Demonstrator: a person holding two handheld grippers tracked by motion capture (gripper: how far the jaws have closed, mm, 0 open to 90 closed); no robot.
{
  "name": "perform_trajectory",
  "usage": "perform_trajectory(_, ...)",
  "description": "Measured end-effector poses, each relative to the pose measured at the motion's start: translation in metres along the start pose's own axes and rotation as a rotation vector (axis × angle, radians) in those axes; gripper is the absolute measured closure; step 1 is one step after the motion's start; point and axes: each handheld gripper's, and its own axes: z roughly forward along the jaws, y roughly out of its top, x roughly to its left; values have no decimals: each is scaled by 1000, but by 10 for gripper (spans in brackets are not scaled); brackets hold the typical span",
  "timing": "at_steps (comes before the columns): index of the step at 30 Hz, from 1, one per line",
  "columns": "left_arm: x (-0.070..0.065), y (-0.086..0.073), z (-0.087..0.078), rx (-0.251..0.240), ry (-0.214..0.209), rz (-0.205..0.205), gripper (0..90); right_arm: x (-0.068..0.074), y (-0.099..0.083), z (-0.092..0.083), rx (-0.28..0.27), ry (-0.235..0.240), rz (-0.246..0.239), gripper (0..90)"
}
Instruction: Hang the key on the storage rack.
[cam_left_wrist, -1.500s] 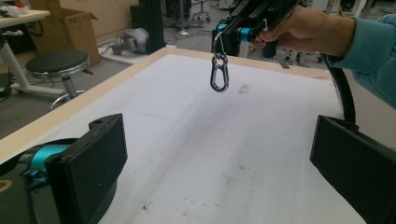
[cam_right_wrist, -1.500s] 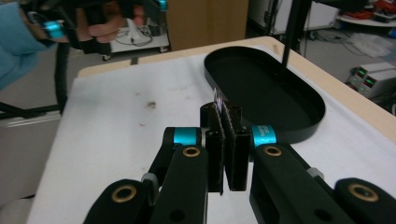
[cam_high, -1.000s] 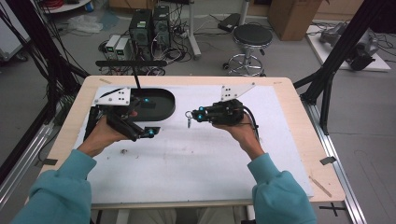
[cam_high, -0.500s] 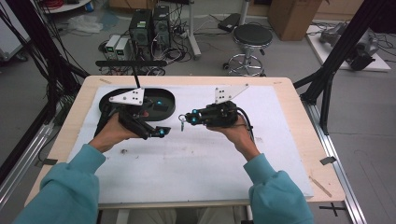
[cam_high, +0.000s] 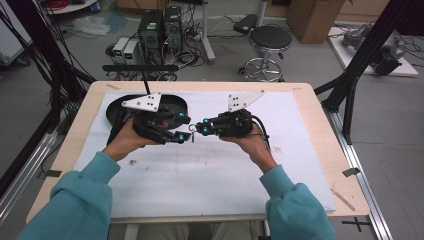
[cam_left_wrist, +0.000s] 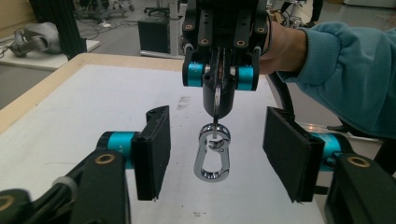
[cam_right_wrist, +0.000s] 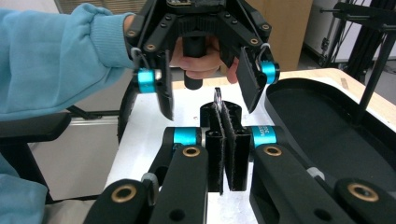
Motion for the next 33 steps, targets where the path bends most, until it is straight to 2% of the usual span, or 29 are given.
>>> perform_trajectory(6, 0, 1, -3, -20, -13, -10, 602, 0, 0, 1, -7, 18, -4, 891)
perform_trajectory(11, -1, 1, -4, -9, -17, -5, 688, 1, 1, 3, -10, 25, 4, 891)
perform_trajectory(19, -2, 2, -4, -10, -23, -10, 758, 1, 1, 4, -18, 32, 9, 891)
perform_trajectory(22, -2, 2, -4, -10, -26, 2, 790, 0, 1, 3, -15, 31, 13, 891)
perform_trajectory(33, -3, 3, -4, -9, -26, -3, 845, 0, -1, 5, -11, 41, 19, 891)
